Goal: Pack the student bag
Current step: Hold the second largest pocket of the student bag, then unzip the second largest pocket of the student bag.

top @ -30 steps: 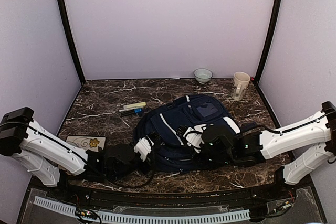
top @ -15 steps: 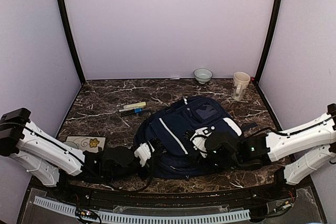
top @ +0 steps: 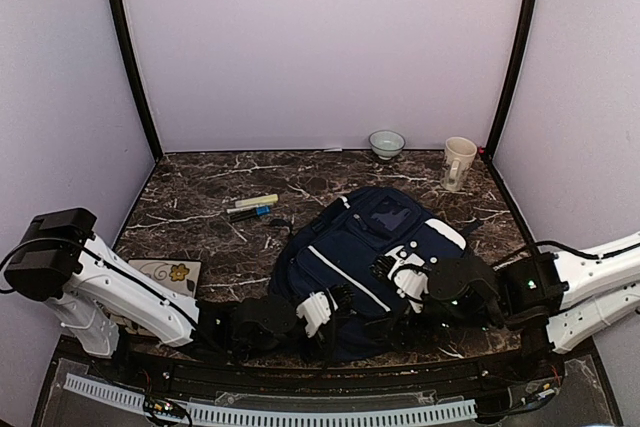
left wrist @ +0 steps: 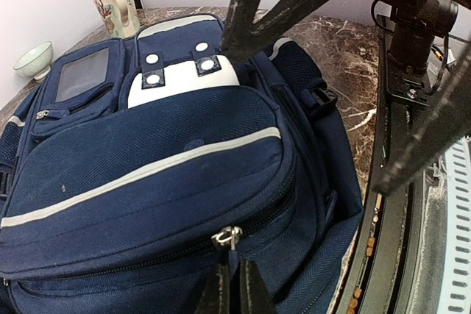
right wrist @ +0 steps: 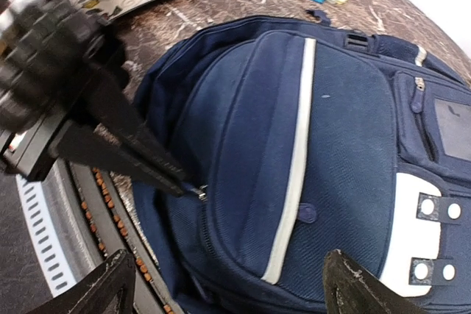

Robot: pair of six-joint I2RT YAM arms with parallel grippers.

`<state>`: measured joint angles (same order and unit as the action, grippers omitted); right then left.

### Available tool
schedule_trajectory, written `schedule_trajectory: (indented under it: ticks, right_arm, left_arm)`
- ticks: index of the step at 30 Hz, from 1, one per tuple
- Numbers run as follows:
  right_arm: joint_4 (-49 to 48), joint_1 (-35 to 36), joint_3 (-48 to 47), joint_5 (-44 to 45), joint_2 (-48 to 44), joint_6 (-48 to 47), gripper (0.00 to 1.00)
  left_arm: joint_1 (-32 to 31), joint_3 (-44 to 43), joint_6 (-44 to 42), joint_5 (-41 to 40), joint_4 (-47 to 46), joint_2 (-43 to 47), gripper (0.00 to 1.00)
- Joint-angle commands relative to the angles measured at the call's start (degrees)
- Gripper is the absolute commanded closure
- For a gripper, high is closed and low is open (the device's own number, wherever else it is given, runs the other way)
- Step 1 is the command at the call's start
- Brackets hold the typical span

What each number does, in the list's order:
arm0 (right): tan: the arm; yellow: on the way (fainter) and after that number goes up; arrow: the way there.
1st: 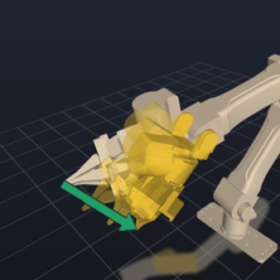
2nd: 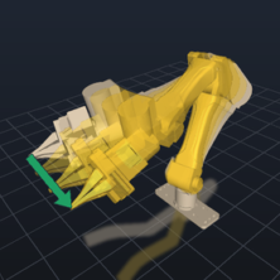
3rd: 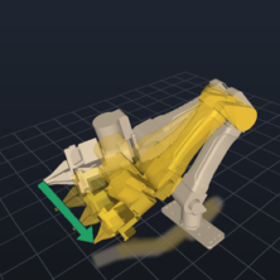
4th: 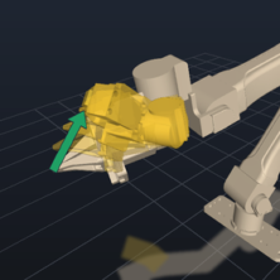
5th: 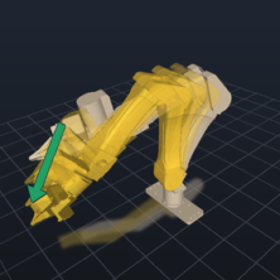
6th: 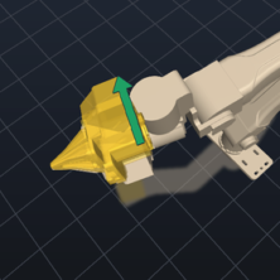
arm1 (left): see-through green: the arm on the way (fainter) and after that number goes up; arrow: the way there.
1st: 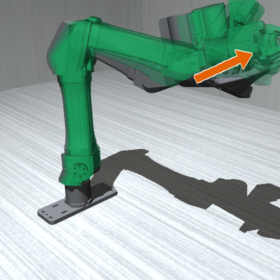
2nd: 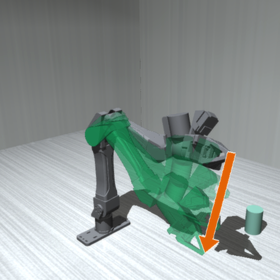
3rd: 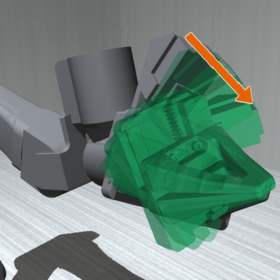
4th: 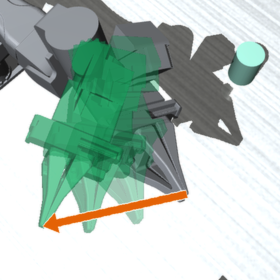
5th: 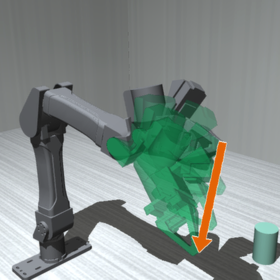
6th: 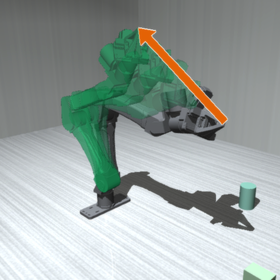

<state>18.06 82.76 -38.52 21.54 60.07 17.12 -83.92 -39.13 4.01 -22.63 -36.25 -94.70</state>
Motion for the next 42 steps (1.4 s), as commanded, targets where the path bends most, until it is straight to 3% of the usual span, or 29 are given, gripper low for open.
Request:
schedule_trajectory:
  ticks: [1,13,16,22,28,34,38,42]
  right_arm:
    - [-1.62,2.84,1.8,-0.31,0.6,0.12,0.13]
    - [-3.26,4.51,0.26,1.56,6.23,-2.81,0.22]
    - [-3.44,4.52,0.17,6.68,6.95,-2.61,0.24]
    - [-5.67,4.51,0.22,12.73,9.0,-2.67,0.45]
    - [-9.66,4.55,0.58,12.23,12.92,-4.7,0.55]
    - [-11.68,4.51,1.95,13.3,13.55,-3.41,0.97]
    - [-8.76,4.51,3.26,14.74,11.4,-0.56,1.0]
    - [-7.28,4.51,4.47,12.83,8.62,0.45,1.0]
  left_arm:
    - [-0.37,-1.21,1.09,2.84,-3.97,0.81,1.0]
    - [-0.4,-0.14,0.96,3.21,-4.6,1.1,1.0]
    - [-0.38,-0.15,0.91,3.76,-4.49,1.08,1.0]
    - [-0.37,0.35,1.0,4.71,-5.14,1.44,1.0]
    - [-0.39,0.37,1.07,5.04,-6.16,1.09,1.0]
    - [-0.32,0.93,1.67,2.49,-5.88,1.47,1.0]
    - [-0.21,2.56,1.31,-0.7,-4.07,3.78,1.0]
    - [3.7,6.74,2.57,-2.96,-1.98,6.95,1.0]
